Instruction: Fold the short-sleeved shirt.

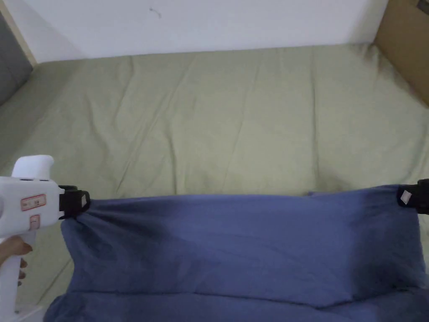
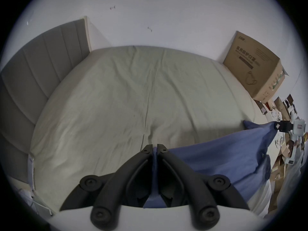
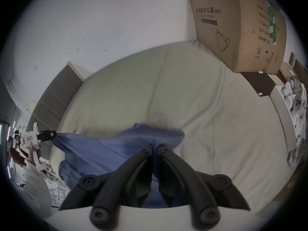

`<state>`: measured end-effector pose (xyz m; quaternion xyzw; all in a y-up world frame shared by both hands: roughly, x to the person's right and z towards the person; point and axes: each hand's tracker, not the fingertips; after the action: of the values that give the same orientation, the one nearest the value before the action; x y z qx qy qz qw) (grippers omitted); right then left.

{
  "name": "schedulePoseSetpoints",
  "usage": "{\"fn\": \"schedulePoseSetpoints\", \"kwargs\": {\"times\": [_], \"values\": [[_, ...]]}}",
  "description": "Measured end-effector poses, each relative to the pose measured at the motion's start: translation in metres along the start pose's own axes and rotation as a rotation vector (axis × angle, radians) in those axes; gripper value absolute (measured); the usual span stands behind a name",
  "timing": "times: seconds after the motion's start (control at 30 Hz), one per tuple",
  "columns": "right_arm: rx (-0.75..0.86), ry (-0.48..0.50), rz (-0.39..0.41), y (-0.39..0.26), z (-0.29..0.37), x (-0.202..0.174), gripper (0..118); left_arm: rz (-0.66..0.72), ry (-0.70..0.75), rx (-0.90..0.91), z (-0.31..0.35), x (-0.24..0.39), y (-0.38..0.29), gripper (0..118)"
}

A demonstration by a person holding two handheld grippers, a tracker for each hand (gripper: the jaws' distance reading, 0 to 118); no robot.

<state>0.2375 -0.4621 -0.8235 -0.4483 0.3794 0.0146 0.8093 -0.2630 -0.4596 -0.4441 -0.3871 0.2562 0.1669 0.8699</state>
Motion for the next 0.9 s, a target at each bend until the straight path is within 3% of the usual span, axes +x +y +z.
{"fn": "schedulePoseSetpoints", "kwargs": {"times": [0.2, 0.3, 0.43, 0.57, 0.6, 0.63, 0.67, 0.7, 0.73, 0.77, 0.8, 0.87, 0.9], "values": [[-0.019, -0.009, -0.008, -0.084, 0.076, -0.012, 6, -0.032, 0.006, 0.006, 0.070, 0.000, -0.065, 2], [-0.067, -0.141, -0.036, -0.134, 0.096, -0.001, 6, -0.044, 0.085, -0.049, 0.079, -0.005, -0.106, 2], [-0.179, -0.147, -0.225, -0.197, 0.089, 0.025, 6, -0.020, 0.051, -0.124, 0.071, -0.011, -0.150, 2], [-0.220, -0.157, -0.165, -0.220, 0.073, 0.018, 6, -0.029, 0.042, -0.149, 0.053, -0.008, -0.174, 5], [-0.221, -0.147, -0.166, -0.216, 0.071, 0.011, 6, -0.015, 0.047, -0.196, 0.046, -0.010, -0.178, 12], [-0.210, -0.145, -0.158, -0.212, 0.071, 0.006, 6, -0.007, 0.055, -0.197, 0.043, -0.011, -0.181, 28], [-0.195, -0.152, -0.142, -0.207, 0.071, 0.001, 6, -0.006, 0.049, -0.190, 0.036, -0.016, -0.184, 54], [-0.173, -0.145, -0.118, -0.199, 0.072, -0.004, 7, 0.006, 0.043, -0.192, 0.036, -0.019, -0.185, 64], [-0.156, -0.122, -0.117, -0.192, 0.074, -0.008, 7, 0.021, 0.042, -0.193, 0.037, -0.021, -0.184, 64], [-0.143, -0.102, -0.128, -0.184, 0.077, -0.015, 16, 0.039, 0.037, -0.195, 0.039, -0.023, -0.183, 94], [-0.134, -0.083, -0.131, -0.177, 0.080, -0.021, 43, 0.058, 0.024, -0.180, 0.046, -0.020, -0.183, 112], [-0.085, -0.052, -0.108, -0.167, 0.082, -0.034, 117, 0.106, -0.035, -0.114, 0.061, -0.025, -0.178, 113], [-0.037, -0.007, -0.108, -0.163, 0.087, -0.044, 117, 0.136, -0.047, -0.104, 0.067, -0.028, -0.176, 113]]}}
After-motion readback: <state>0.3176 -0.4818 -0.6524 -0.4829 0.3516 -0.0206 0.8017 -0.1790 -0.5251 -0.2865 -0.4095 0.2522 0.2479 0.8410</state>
